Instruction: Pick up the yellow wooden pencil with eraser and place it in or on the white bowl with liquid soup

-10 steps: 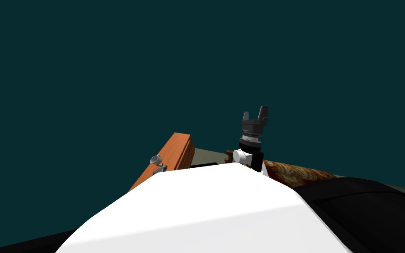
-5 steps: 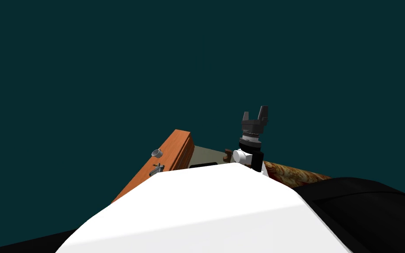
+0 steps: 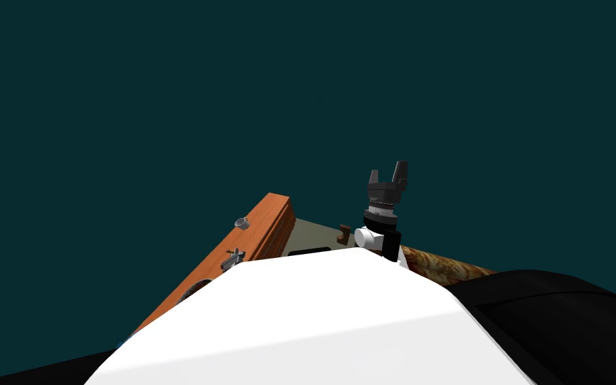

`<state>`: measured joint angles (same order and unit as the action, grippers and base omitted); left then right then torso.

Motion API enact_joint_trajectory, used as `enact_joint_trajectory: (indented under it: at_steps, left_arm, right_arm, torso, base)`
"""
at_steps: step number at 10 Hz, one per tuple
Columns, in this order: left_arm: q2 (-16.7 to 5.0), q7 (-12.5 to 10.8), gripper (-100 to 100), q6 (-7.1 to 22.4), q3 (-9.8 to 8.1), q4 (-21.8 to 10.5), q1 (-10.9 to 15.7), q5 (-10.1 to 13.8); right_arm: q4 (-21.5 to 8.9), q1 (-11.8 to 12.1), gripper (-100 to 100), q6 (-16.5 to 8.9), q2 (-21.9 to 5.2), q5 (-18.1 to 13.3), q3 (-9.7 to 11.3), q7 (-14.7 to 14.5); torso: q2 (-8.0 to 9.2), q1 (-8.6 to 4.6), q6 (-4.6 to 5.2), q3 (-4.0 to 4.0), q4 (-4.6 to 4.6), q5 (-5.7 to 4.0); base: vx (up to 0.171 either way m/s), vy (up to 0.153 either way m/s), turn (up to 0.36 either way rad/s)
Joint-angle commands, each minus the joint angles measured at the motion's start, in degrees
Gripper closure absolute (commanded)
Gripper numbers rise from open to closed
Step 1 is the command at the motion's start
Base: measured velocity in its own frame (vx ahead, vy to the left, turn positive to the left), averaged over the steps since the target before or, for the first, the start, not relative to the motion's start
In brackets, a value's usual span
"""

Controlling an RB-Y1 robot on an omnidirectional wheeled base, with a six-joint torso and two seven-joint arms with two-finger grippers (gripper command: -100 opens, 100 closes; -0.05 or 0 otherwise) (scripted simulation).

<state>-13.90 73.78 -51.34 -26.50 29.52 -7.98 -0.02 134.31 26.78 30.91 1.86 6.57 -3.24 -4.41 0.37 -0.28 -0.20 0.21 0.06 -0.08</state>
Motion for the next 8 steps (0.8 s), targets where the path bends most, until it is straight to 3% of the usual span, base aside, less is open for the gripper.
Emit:
enact_joint_trajectory:
  at_steps: [1,5,8]
  left_arm:
    - [-0.8,0.0,100,-0.3,-0.34,1.6,-0.4,0.9]
    - [-2.1,0.3,100,-2.9,-1.29,2.4,-1.2,2.6]
    - [-2.6,0.6,100,-4.5,-1.98,2.7,-1.5,3.5]
  right_arm:
    - [0.0,0.0,0,0.0,0.0,0.0,0.0,0.0]
    - [0.0,0.0,0,0.0,0.0,0.0,0.0,0.0]
    - [0.0,0.0,0,0.0,0.0,0.0,0.0,0.0]
  torso:
    - [0.0,0.0,0.0,0.0,0.0,0.0]
    - [0.3,-0.07,-0.11,0.15,0.02,-0.01]
    - [-0.19,0.2,-0.01,-0.11,-0.04,0.06]
  base:
    - [-0.087,-0.06,0.125]
    - [-0.144,-0.066,0.095]
    - [-0.048,0.005,0.031]
